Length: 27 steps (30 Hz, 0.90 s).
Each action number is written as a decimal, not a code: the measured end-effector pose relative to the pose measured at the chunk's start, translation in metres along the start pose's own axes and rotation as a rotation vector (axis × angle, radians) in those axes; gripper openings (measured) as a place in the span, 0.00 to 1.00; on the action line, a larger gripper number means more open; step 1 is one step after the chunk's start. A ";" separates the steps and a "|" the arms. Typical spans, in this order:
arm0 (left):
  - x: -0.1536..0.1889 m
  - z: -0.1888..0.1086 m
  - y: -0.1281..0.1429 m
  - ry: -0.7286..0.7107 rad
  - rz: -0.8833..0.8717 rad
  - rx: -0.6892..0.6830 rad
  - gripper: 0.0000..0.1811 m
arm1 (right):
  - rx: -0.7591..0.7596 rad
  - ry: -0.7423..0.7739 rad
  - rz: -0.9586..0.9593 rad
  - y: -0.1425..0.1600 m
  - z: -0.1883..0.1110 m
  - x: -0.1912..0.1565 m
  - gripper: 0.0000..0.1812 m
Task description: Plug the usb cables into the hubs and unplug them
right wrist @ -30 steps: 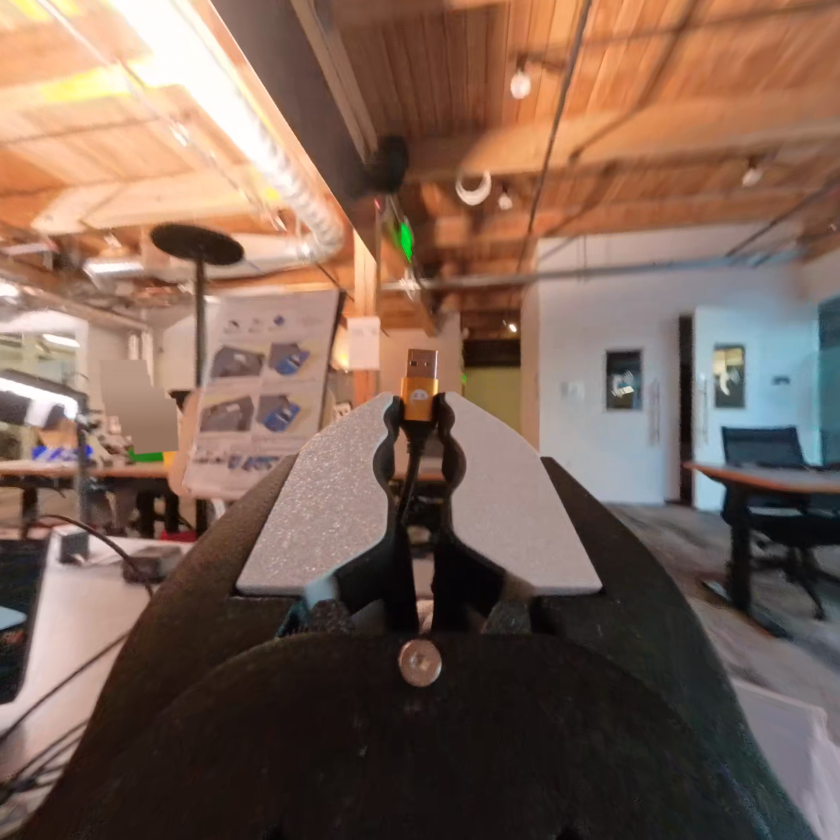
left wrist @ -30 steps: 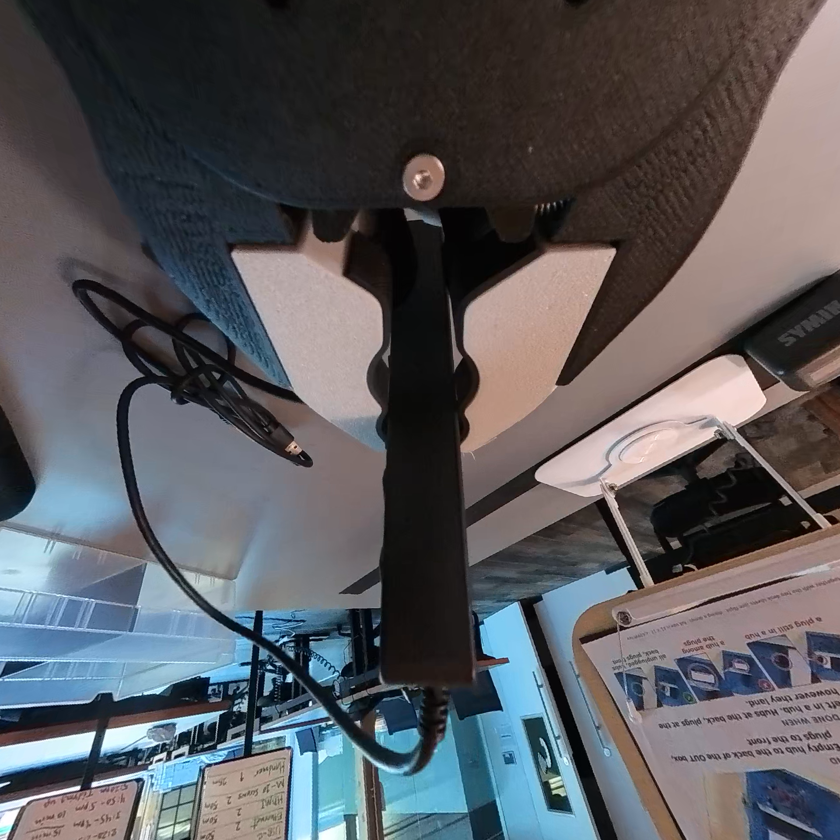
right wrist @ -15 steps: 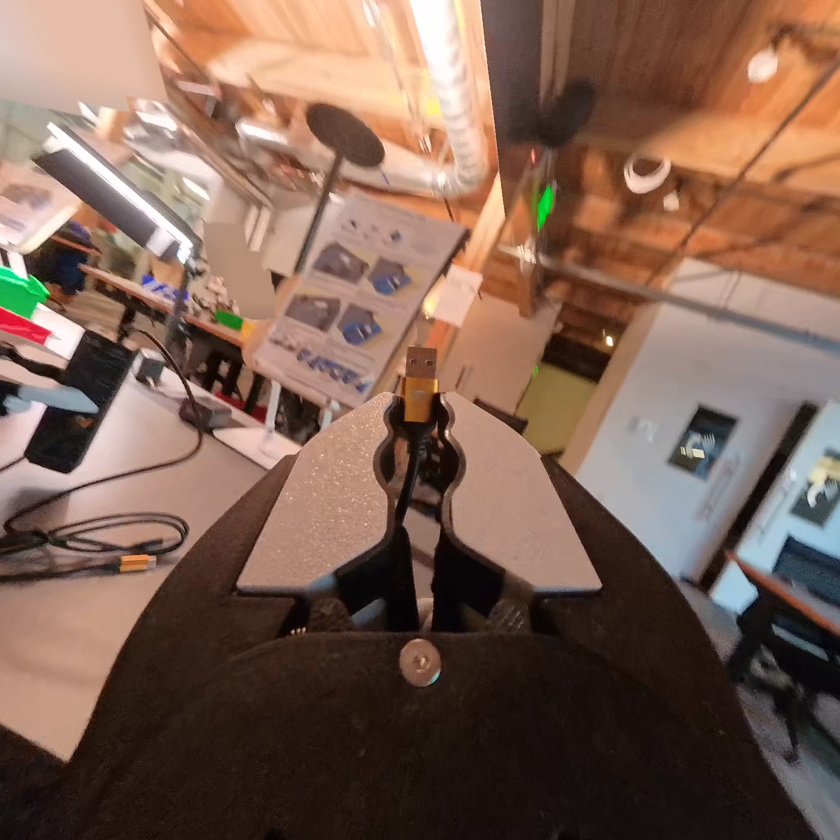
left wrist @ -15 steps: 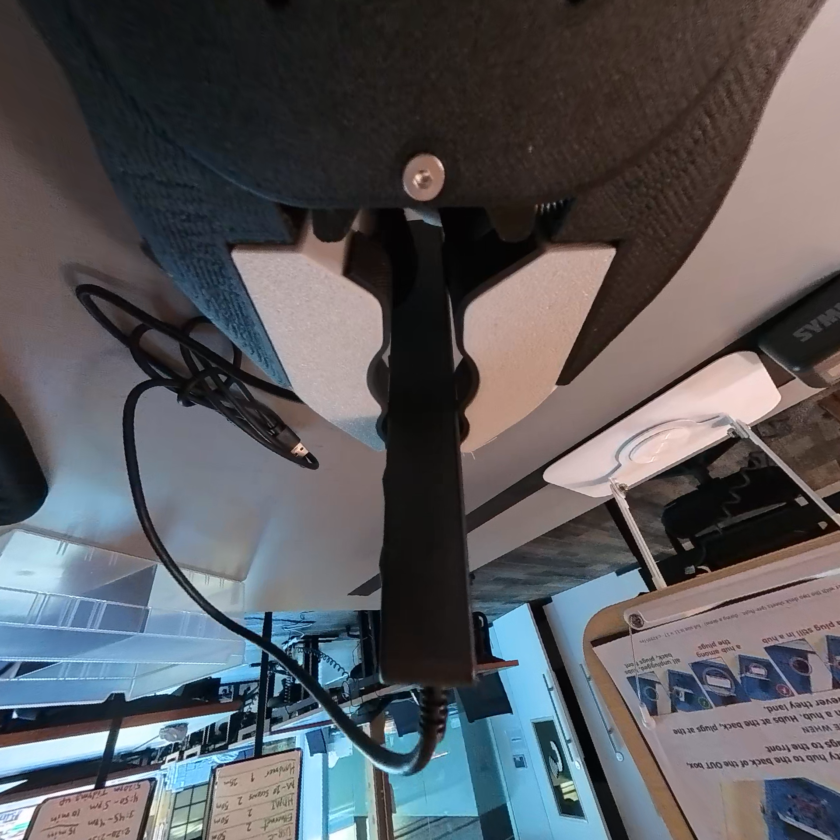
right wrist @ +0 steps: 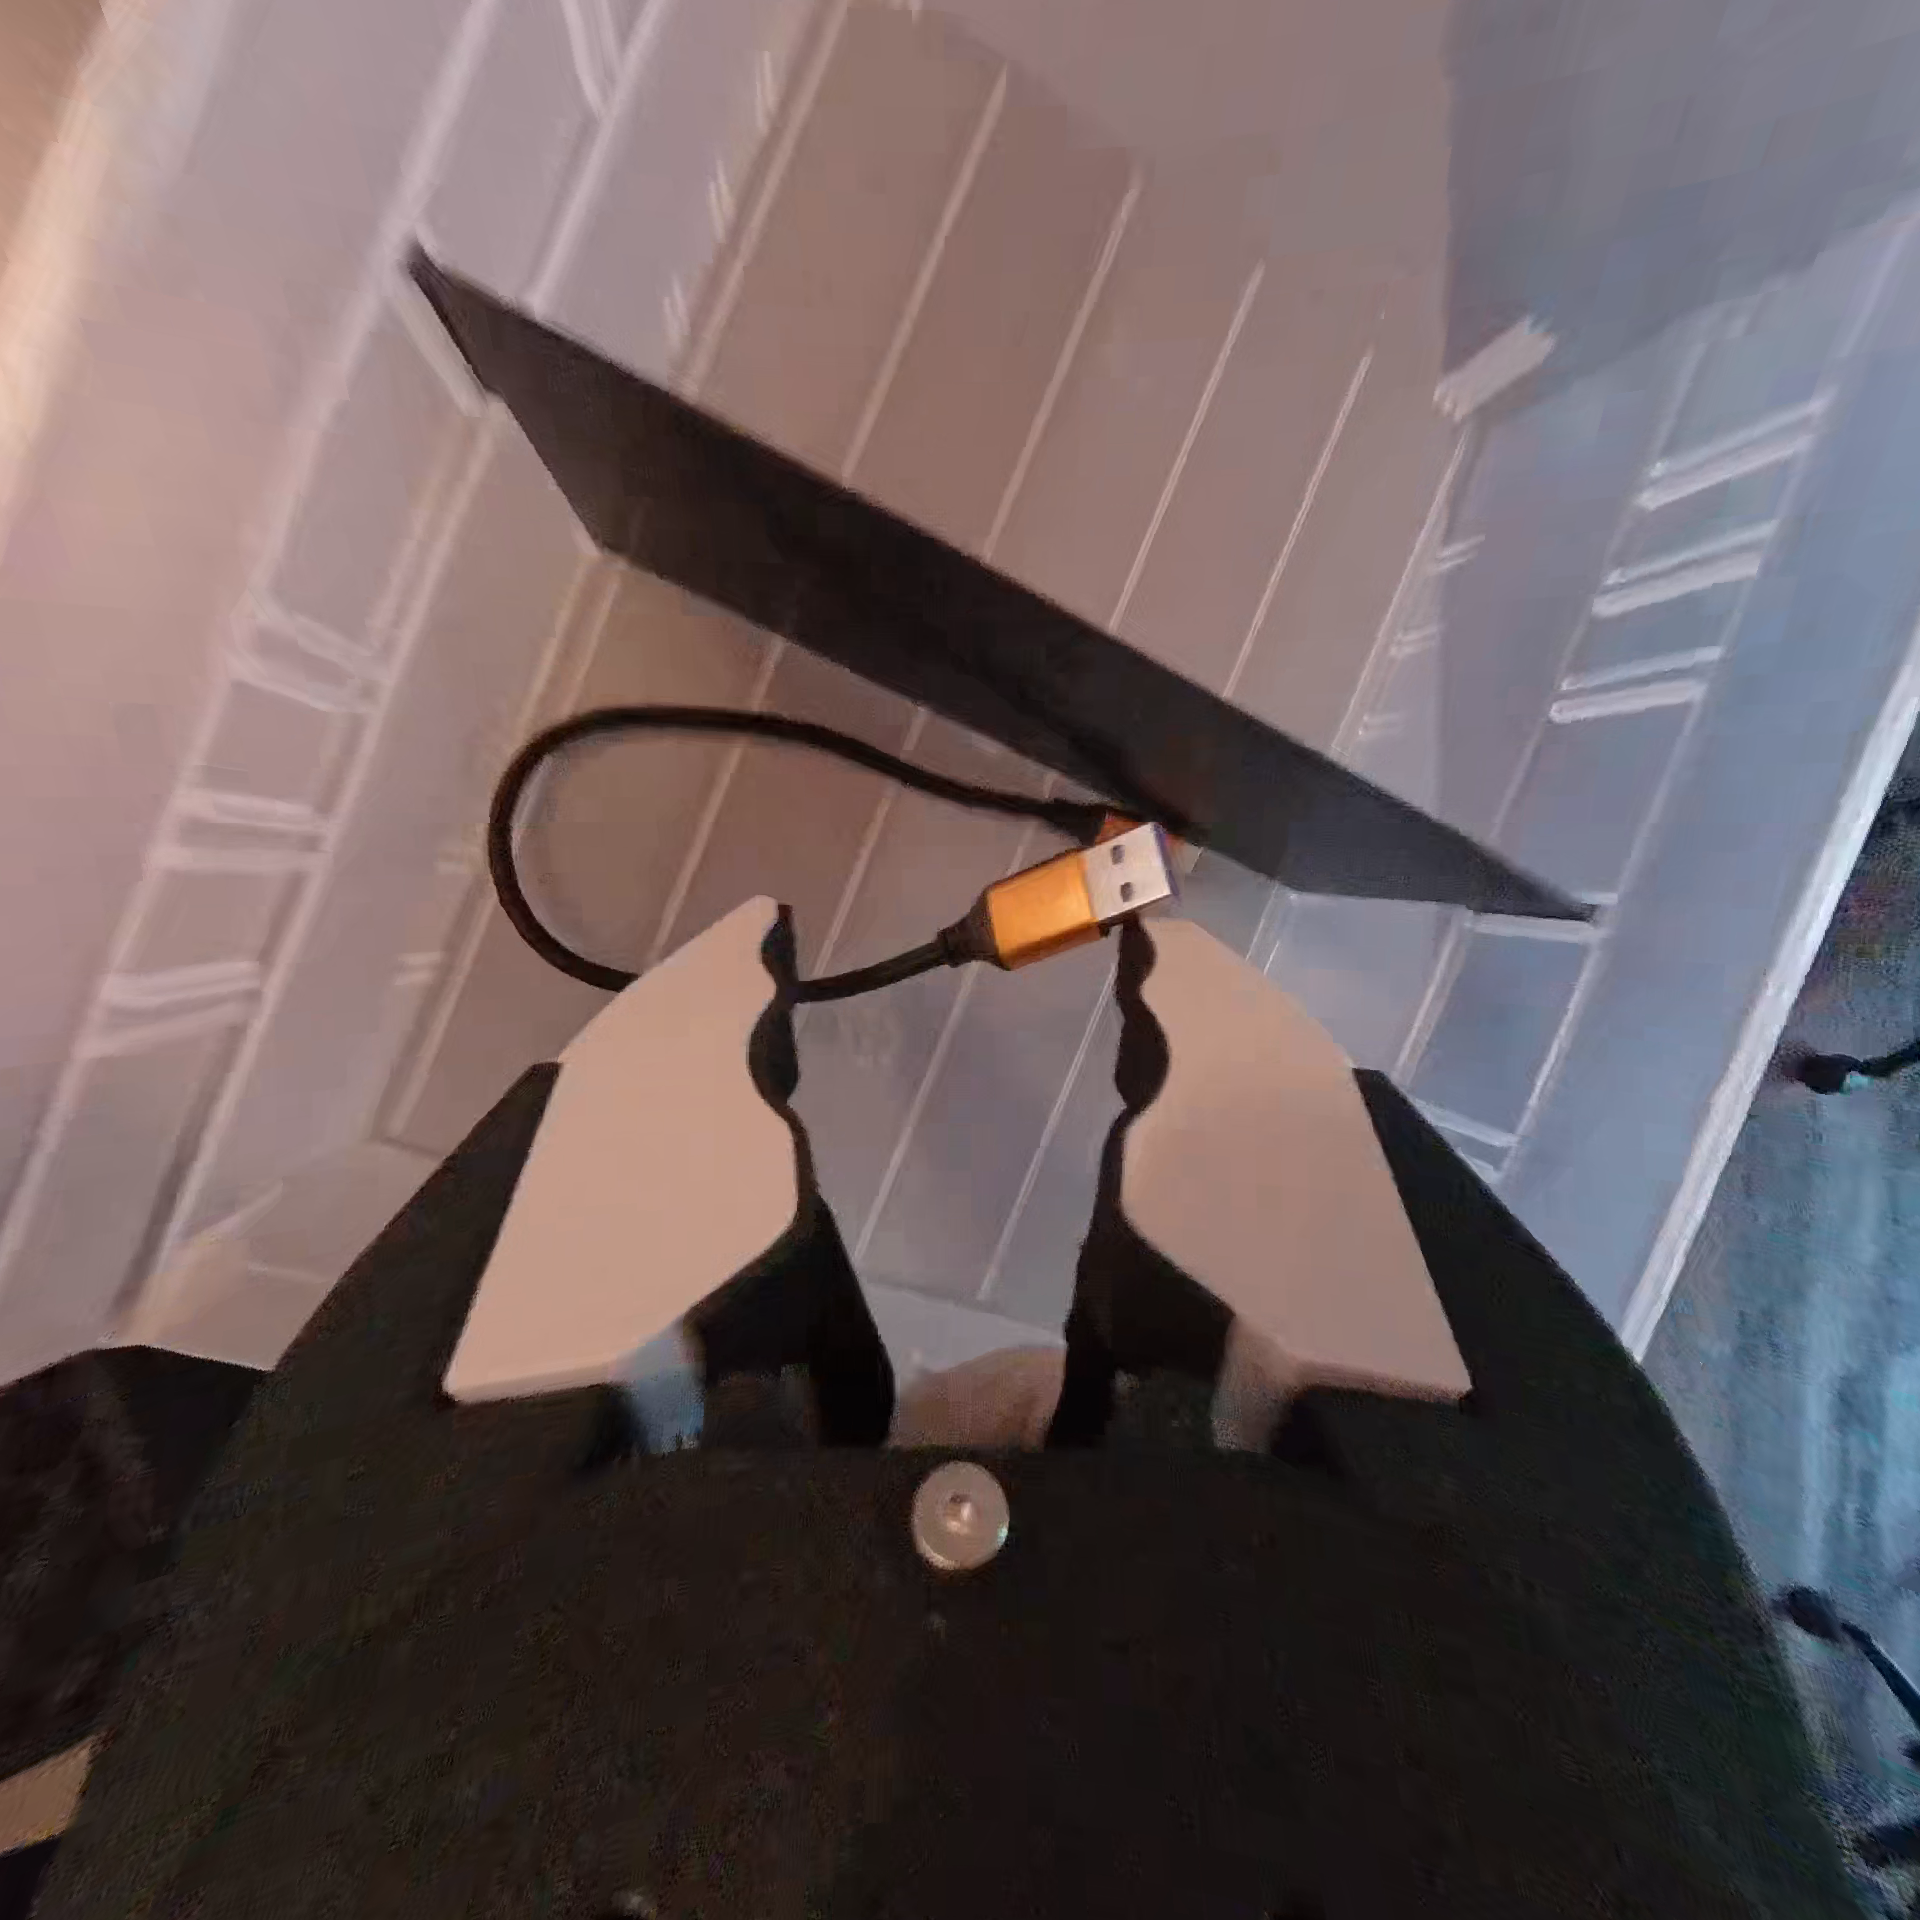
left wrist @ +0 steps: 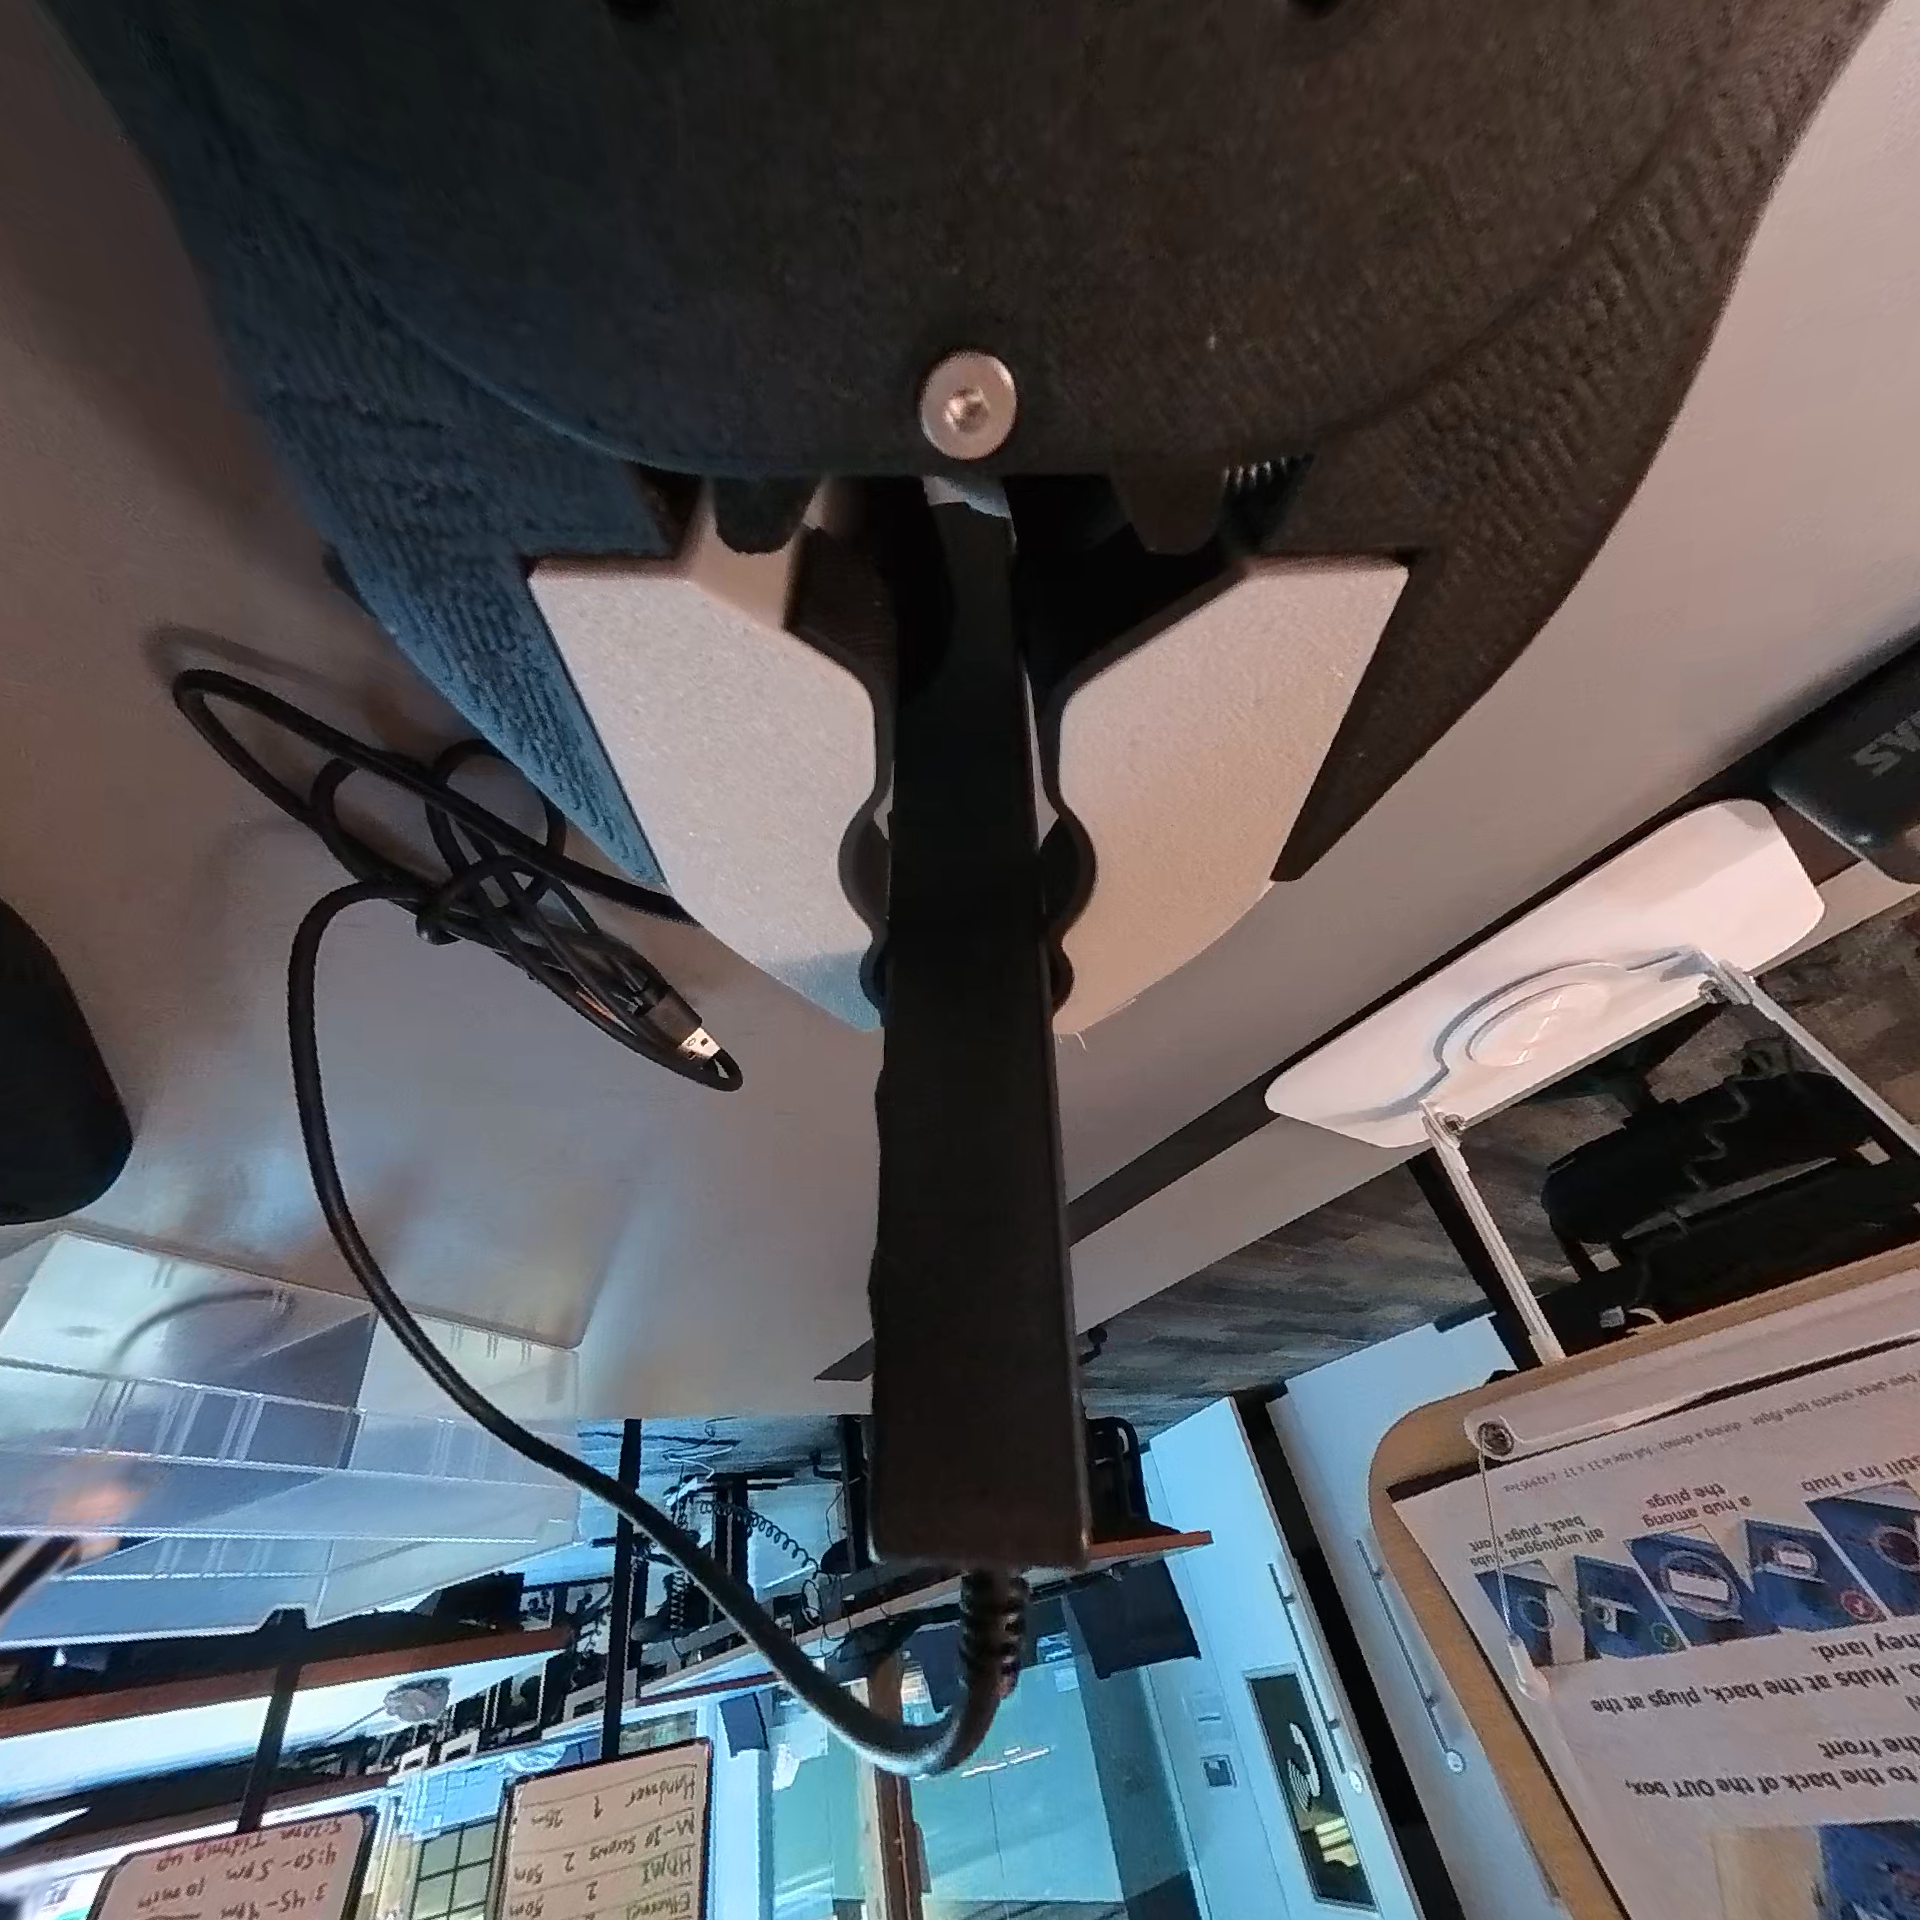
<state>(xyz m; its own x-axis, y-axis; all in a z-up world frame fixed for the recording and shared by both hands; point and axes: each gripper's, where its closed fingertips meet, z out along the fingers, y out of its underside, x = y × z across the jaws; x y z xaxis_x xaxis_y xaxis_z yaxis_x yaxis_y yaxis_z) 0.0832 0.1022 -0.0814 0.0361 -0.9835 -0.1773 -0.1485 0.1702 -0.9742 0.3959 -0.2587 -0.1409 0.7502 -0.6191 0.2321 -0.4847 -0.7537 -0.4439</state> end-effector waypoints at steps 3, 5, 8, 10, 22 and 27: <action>0.001 0.001 0.000 0.011 -0.022 0.006 0.13 | 0.166 0.125 0.018 -0.028 -0.030 0.012 0.48; 0.002 0.001 -0.001 0.027 -0.056 0.016 0.14 | 0.317 0.227 0.048 -0.051 -0.059 0.020 0.52; 0.001 -0.001 -0.004 0.035 -0.080 0.031 0.14 | 0.481 0.376 0.091 -0.070 -0.097 0.029 0.54; 0.001 -0.001 -0.005 0.035 -0.079 0.034 0.14 | 0.401 0.444 0.044 -0.059 -0.099 0.031 0.57; 0.007 -0.001 -0.008 0.060 -0.081 0.047 0.14 | 1.660 0.311 0.104 -0.126 -0.277 -0.037 0.66; 0.008 -0.002 -0.013 0.053 -0.073 0.074 0.14 | 2.125 -0.280 -0.088 -0.111 -0.337 -0.178 0.43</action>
<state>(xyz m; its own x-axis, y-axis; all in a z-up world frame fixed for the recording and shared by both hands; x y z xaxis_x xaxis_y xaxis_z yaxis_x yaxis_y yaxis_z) 0.0832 0.0924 -0.0702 -0.0086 -0.9950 -0.0996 -0.0739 0.1000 -0.9922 0.1649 -0.1392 0.1586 0.8629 -0.4147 0.2888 0.5046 0.6768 -0.5359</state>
